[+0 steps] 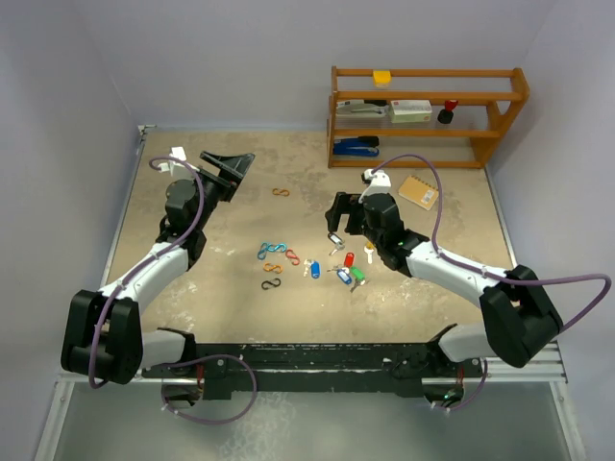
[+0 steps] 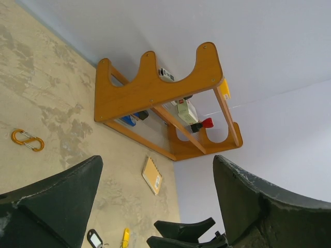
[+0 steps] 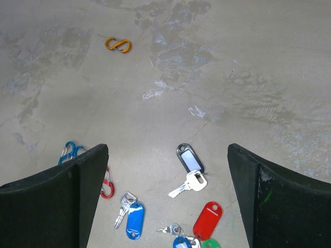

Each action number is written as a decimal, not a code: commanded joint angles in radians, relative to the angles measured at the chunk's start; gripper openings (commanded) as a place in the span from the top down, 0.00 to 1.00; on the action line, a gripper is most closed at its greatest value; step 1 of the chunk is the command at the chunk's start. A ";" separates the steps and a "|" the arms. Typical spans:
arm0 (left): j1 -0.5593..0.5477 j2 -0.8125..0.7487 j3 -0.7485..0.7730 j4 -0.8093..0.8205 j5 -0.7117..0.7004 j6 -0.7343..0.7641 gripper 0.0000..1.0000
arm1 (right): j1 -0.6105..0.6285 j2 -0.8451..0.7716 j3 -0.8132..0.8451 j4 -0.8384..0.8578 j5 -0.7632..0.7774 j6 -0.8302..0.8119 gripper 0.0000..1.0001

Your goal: Put the keys on the keyring

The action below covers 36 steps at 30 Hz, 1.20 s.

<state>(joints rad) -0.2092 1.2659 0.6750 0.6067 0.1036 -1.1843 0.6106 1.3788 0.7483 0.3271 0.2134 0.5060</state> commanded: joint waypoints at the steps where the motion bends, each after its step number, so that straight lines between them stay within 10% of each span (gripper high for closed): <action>1: 0.007 -0.027 0.023 0.041 -0.020 0.021 0.15 | 0.003 -0.024 0.027 0.010 -0.005 -0.005 0.00; 20: 0.007 -0.013 0.009 0.048 -0.018 0.025 0.15 | 0.004 -0.025 0.026 0.011 0.011 -0.006 0.00; 36: -0.005 0.112 0.218 -0.428 -0.115 0.304 0.15 | 0.004 -0.006 0.037 0.004 -0.006 -0.004 0.00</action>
<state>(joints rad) -0.2100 1.3708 0.8192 0.2935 0.0467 -0.9955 0.6106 1.3788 0.7483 0.3267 0.2134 0.5060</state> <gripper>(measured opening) 0.847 0.998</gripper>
